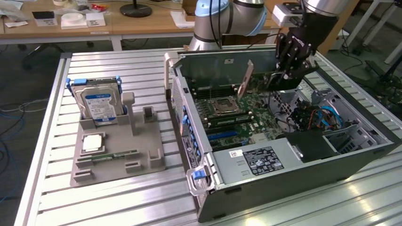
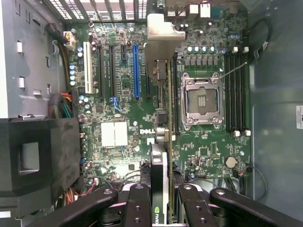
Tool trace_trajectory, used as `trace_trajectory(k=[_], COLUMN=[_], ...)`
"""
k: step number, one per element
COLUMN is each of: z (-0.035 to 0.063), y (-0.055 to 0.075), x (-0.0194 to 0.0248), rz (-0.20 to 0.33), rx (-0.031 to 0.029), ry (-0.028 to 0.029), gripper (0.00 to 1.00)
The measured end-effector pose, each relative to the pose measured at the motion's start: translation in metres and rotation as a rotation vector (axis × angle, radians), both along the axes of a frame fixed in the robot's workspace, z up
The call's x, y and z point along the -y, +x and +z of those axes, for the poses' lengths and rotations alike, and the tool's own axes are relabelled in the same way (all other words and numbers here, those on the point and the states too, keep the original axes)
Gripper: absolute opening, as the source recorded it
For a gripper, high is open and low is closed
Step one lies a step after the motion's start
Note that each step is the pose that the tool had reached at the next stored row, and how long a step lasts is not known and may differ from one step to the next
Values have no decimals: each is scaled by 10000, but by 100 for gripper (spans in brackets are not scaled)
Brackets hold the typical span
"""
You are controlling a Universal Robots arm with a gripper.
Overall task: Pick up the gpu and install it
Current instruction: 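Insert the gpu into the slot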
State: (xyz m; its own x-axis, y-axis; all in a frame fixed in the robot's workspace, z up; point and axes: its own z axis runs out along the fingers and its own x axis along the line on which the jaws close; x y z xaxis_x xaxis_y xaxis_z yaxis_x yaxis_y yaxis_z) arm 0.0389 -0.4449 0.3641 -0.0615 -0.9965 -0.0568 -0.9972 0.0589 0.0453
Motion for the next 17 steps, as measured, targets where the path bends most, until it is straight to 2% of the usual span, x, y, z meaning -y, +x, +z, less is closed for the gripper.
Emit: trace_trajectory(k=[3, 8, 17], z=[-44, -123, -142], y=[-9, -65, -84], x=[0, 0, 0], rz=[-3, 0, 0], rx=[1, 61, 76], ry=[-1, 0, -1], gripper=[27, 27, 27])
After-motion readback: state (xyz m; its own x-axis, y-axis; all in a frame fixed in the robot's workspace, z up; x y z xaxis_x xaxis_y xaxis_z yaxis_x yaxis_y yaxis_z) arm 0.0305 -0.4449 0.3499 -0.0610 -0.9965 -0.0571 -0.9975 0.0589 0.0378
